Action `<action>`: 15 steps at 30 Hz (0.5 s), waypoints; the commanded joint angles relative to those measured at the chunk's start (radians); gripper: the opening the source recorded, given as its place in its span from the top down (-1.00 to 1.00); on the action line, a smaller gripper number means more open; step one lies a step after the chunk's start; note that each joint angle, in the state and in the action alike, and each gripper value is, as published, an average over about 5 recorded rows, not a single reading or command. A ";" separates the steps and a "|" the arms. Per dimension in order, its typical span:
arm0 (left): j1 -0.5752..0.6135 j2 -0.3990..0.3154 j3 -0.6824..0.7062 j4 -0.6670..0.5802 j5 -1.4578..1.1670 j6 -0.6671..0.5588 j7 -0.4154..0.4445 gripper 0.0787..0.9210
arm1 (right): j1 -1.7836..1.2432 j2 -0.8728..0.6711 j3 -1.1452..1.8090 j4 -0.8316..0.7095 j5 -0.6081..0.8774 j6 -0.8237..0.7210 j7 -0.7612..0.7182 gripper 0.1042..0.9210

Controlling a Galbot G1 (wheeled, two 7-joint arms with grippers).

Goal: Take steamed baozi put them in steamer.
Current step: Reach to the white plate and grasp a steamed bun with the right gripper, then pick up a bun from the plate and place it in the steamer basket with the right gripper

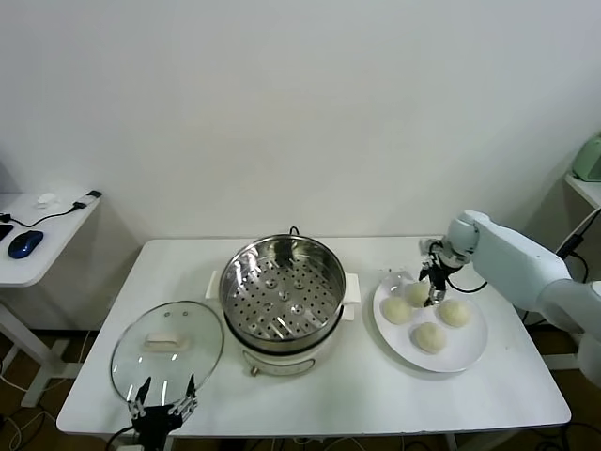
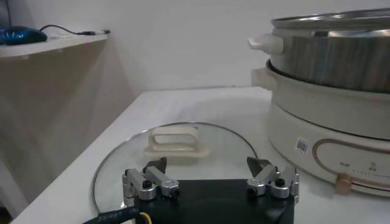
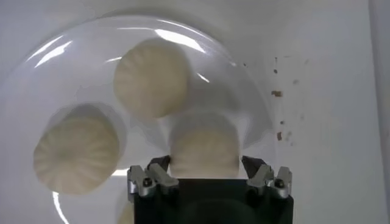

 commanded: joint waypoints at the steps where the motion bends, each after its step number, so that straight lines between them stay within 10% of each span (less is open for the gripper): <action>1: 0.001 0.000 0.000 -0.001 0.001 0.000 0.000 -0.77 | 0.017 0.009 0.009 0.000 0.000 -0.003 -0.003 -0.36; 15: 0.008 0.000 0.005 -0.026 0.009 0.005 0.000 -0.77 | 0.782 0.028 -0.495 0.478 0.410 0.176 -0.071 -0.34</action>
